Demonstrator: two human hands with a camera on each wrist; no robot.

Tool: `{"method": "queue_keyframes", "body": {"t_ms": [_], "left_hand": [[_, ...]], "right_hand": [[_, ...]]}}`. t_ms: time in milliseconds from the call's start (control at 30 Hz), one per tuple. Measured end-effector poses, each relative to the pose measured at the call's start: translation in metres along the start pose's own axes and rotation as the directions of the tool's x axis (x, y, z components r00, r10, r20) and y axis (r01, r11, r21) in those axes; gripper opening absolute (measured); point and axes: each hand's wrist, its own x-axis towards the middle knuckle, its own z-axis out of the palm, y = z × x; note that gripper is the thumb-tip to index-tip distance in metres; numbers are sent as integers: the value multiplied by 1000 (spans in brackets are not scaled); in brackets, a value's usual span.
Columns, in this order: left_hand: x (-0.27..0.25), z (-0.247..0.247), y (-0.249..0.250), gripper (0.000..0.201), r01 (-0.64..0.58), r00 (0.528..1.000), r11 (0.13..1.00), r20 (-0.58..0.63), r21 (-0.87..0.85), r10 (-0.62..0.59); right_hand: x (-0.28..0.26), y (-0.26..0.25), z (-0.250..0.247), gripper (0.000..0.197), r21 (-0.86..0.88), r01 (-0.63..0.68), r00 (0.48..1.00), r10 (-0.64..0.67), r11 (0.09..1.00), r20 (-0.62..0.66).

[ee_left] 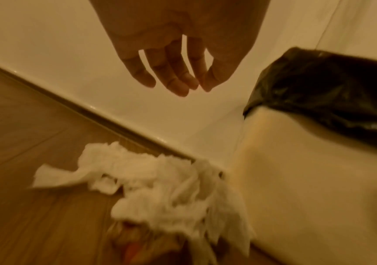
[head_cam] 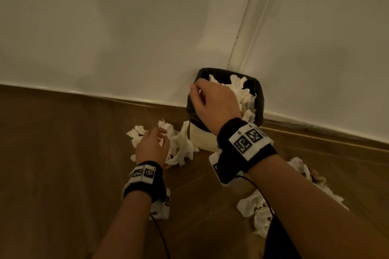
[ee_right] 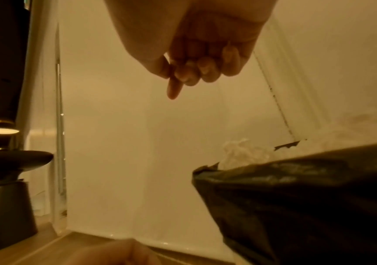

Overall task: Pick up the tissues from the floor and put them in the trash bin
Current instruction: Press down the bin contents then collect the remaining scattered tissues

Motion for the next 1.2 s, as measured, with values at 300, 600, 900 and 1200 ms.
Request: {"method": "queue_keyframes", "body": {"t_ms": [300,600,900,1200], "left_hand": [[-15,36,-25,30,26,903,959,406,281,-143],[-16,25,-39,29,189,951,981,240,42,-194],[-14,7,-35,38,396,918,839,157,-373,-364],[-20,-1,-41,38,434,886,803,33,-409,-462]], "right_hand": [[-6,-10,18,28,5,91,989,-91,996,116],[-7,-7,35,30,47,76,963,-85,996,256],[-19,-3,67,28,-163,28,696,98,986,712],[-65,41,136,44,-301,-155,368,338,941,866]]}}
